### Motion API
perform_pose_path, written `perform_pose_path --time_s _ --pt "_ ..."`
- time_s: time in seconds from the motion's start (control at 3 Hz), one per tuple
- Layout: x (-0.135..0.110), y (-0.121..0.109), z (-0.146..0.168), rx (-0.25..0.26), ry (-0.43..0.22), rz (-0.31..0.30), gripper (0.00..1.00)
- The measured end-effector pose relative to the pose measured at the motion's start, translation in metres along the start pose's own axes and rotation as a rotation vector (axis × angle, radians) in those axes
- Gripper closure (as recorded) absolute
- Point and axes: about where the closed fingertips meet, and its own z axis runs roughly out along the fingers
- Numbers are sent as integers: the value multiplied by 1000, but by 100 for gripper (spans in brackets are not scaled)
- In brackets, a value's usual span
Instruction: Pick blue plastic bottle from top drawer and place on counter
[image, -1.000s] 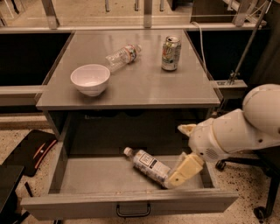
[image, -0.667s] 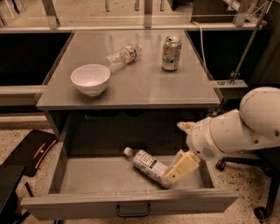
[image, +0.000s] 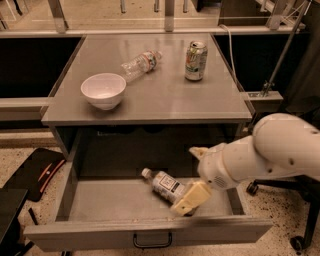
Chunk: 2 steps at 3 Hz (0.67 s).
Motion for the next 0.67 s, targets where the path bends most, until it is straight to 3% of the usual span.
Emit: perform_pose_path --time_s 0.33,0.67 --pt "-10 17 55 -35 -38 12 0" --pt "-12 13 58 -16 -46 10 0"
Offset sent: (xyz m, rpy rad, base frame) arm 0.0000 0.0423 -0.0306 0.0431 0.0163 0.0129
